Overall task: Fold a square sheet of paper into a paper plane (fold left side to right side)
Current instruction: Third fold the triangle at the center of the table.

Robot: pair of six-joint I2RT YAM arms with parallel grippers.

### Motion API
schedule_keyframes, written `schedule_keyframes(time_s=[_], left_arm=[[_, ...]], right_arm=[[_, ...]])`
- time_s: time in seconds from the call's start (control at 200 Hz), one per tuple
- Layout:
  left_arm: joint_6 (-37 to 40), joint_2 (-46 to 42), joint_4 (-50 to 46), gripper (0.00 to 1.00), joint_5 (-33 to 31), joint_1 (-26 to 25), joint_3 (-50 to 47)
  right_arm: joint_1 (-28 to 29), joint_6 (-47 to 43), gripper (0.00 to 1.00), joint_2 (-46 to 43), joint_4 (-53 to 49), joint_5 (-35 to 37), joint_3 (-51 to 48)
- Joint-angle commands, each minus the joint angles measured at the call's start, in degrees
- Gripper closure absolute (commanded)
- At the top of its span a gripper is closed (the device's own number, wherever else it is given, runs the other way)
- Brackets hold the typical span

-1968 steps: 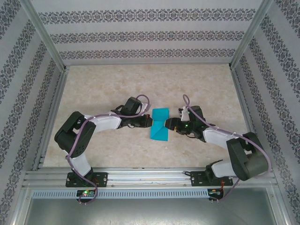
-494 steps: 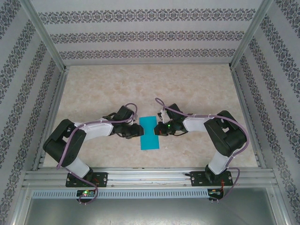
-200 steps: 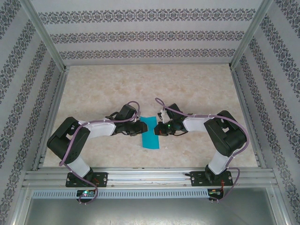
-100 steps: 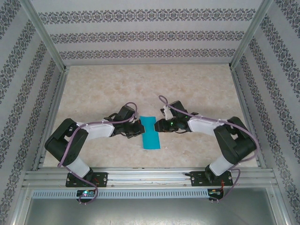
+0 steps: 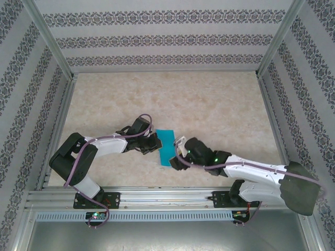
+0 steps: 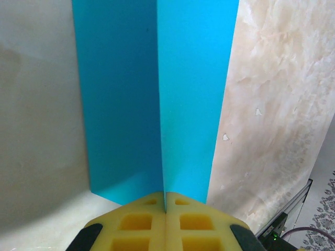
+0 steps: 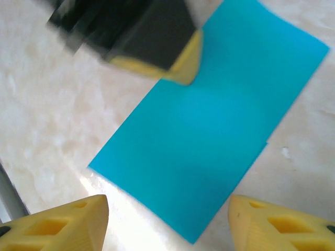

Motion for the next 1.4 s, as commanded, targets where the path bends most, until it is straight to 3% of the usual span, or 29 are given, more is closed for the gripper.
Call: schedule_keyframes(time_s=[0.0, 0.255, 0.47, 0.764, 0.814, 0.969, 1.074, 1.134, 1.274, 1.394], left_arm=[[-0.93, -0.91, -0.62, 1.00, 0.73, 0.20, 0.87], [-0.97, -0.56, -0.75, 1.00, 0.98, 0.23, 1.07], [-0.60, -0.56, -1.35, 1.00, 0.98, 0.24, 1.22], [-0.15, -0.55, -1.93, 0.99, 0.77, 0.21, 1.25], [0.01, -0.64, -2.02, 0.98, 0.63, 0.23, 1.26], [2.07, -1.14, -4.09, 0.82, 0.93, 1.13, 1.64], [4.94, -3.07, -7.24, 0.64, 1.15, 3.27, 2.08], [6.77, -4.74, -9.55, 0.60, 1.32, 4.69, 2.43], [10.92, -8.38, -14.58, 0.58, 0.99, 7.42, 3.93], [14.30, -8.54, -16.84, 0.66, 1.33, 8.26, 6.14]], right_arm=[[6.11, -7.25, 0.33, 3.62, 1.10, 13.32, 0.99], [12.00, -9.47, 0.23, 17.94, -0.07, 20.72, 9.07], [12.09, -9.92, 0.26, 22.95, 1.18, 21.70, 12.33], [11.13, -8.01, 0.61, 22.41, 0.61, 22.02, 11.85], [10.82, -7.46, 0.70, 22.10, 0.30, 21.84, 11.74], [9.23, -6.13, 1.00, 20.52, -0.84, 18.85, 11.31], [7.46, -5.24, 1.00, 19.09, -1.37, 14.23, 10.91], [6.05, -4.31, 1.00, 18.36, -1.38, 10.88, 10.61], [1.76, -1.35, 1.00, 17.34, -0.28, 0.76, 9.57], [-1.24, 0.87, 1.00, 17.57, 1.02, -7.18, 9.11]])
